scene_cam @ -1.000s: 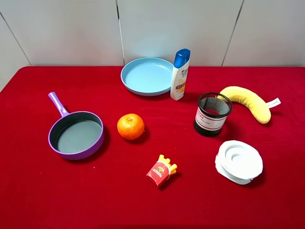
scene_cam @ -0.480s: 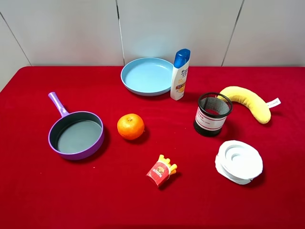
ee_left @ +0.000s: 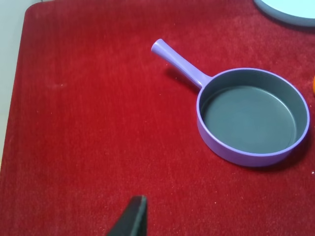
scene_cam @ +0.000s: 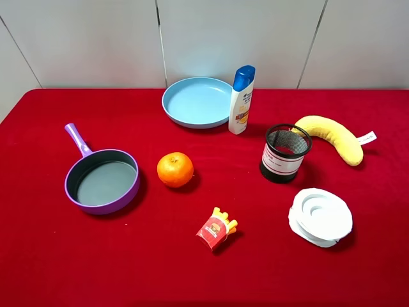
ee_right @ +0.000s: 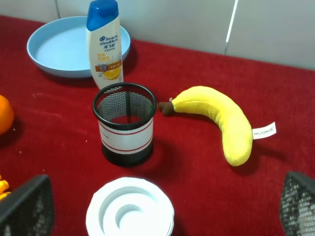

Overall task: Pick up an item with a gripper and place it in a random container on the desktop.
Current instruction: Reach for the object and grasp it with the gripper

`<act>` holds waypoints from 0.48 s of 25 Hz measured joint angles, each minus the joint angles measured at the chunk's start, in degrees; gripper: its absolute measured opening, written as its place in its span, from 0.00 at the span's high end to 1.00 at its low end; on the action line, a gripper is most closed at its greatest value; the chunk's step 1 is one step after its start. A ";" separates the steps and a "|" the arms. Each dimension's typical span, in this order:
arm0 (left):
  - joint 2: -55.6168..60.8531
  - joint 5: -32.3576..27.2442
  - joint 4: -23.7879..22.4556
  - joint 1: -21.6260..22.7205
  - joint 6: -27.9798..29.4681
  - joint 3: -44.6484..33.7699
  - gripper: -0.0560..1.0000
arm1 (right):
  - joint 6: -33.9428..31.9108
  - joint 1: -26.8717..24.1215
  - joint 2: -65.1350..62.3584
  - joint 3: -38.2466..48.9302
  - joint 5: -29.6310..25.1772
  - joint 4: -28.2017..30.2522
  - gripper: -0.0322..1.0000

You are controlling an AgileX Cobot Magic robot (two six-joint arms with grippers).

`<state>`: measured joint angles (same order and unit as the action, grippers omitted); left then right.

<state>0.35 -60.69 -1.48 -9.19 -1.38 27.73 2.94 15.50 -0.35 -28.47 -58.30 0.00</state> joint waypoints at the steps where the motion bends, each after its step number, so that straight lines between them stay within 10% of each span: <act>1: 0.00 0.00 0.00 0.00 0.00 0.00 0.01 | 0.00 0.00 0.00 0.00 0.00 0.00 0.30; 12: 0.00 0.00 0.00 0.00 0.00 0.00 0.01 | 0.00 0.00 0.00 0.00 0.00 0.00 0.30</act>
<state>0.35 -60.69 -1.48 -9.19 -1.38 27.73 2.94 15.50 -0.35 -28.47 -58.30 0.00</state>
